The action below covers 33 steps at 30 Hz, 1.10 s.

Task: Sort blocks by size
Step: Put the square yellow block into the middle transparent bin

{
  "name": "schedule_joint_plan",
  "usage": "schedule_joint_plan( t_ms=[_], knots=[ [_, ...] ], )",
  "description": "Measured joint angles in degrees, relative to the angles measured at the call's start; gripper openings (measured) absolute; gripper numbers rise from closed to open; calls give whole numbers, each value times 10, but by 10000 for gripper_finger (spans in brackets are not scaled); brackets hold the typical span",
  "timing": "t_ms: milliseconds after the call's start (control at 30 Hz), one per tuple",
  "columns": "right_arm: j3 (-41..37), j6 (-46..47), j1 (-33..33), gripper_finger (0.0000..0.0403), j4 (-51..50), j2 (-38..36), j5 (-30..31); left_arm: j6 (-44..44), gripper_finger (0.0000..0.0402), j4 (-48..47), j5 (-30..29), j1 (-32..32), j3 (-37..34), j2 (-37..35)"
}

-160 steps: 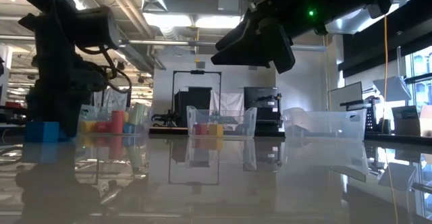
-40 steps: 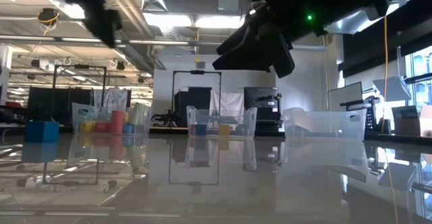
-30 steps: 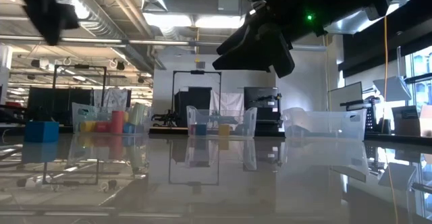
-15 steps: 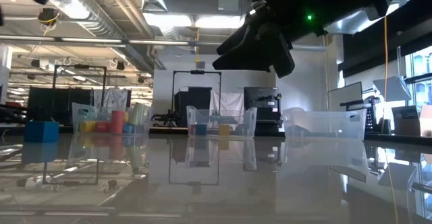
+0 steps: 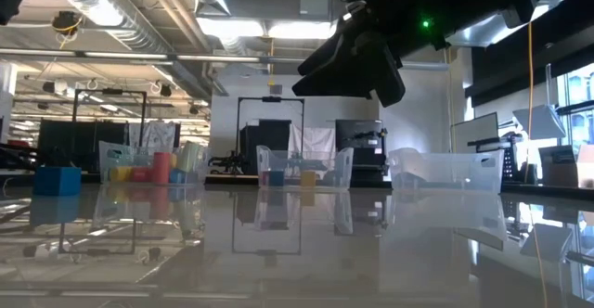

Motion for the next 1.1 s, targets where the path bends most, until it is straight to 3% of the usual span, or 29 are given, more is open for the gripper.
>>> schedule_joint_plan(
  t_ms=[367, 867, 1100],
  knots=[
    [0, 0, 0, 278, 0, 0, 0, -26, 243, 6, 2, -11, -41, 14],
    [0, 0, 0, 278, 0, 0, 0, -40, 242, 95, 4, -22, -118, 14],
    [0, 0, 0, 278, 0, 0, 0, -26, 200, 153, 5, -22, -140, 14]
  ],
)
